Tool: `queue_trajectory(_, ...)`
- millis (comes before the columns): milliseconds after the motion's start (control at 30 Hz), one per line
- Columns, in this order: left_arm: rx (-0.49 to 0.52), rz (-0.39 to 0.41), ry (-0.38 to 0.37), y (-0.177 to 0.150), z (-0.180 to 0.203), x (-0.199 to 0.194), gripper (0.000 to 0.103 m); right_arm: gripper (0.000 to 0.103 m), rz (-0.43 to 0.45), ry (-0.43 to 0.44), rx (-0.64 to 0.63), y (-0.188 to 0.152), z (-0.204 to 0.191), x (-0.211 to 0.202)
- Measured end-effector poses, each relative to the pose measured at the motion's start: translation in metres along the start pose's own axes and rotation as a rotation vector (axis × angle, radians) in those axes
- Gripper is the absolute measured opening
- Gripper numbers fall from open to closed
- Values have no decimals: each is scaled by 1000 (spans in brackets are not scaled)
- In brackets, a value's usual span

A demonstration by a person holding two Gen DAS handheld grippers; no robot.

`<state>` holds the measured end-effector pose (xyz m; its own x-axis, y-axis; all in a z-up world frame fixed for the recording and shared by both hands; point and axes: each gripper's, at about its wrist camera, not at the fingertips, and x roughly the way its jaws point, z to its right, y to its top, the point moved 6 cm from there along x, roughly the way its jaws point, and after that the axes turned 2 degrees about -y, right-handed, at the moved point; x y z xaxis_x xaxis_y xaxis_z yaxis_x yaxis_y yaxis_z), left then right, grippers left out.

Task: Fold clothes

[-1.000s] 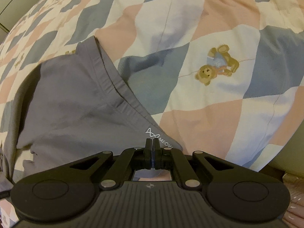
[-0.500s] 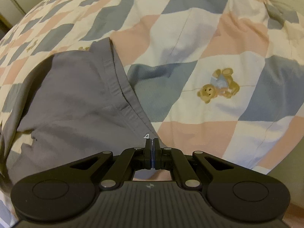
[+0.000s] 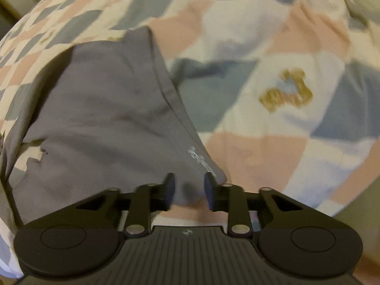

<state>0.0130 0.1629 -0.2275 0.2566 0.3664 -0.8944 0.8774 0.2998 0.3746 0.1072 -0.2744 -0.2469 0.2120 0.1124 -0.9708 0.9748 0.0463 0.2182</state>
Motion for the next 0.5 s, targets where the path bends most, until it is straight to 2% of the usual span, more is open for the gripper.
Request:
queue_trajectory(67, 66, -3, 108, 6, 8, 19, 56, 39, -6, -1, 5, 0, -2, 0)
queue_trajectory(267, 243, -25, 217, -1, 34, 47, 60, 61, -88, -8, 101, -19, 2, 24)
queue_trajectory(300, 263, -28, 239, -2, 35, 52, 56, 62, -104, 0, 142, -24, 5, 31)
queue_trajectory(333, 262, -18, 249, -4, 30, 52, 30, 62, -114, 12, 191, -28, 8, 37)
queue_trajectory(367, 259, -5, 259, -5, 23, 52, 15, 61, -120, 26, 247, -32, 11, 42)
queue_trajectory(400, 220, 28, 256, -5, 9, 43, 9, 57, -121, 49, 301, -35, 14, 48)
queue_trajectory(433, 181, 61, 254, -4, -4, 33, 9, 49, -117, 80, 353, -36, 17, 52)
queue_trajectory(467, 141, 94, 254, -4, -19, 23, 9, 19, -114, 112, 396, -37, 19, 56)
queue_trajectory(500, 76, 133, 281, -6, -40, 5, 9, 1, -110, 124, 408, -37, 19, 57)
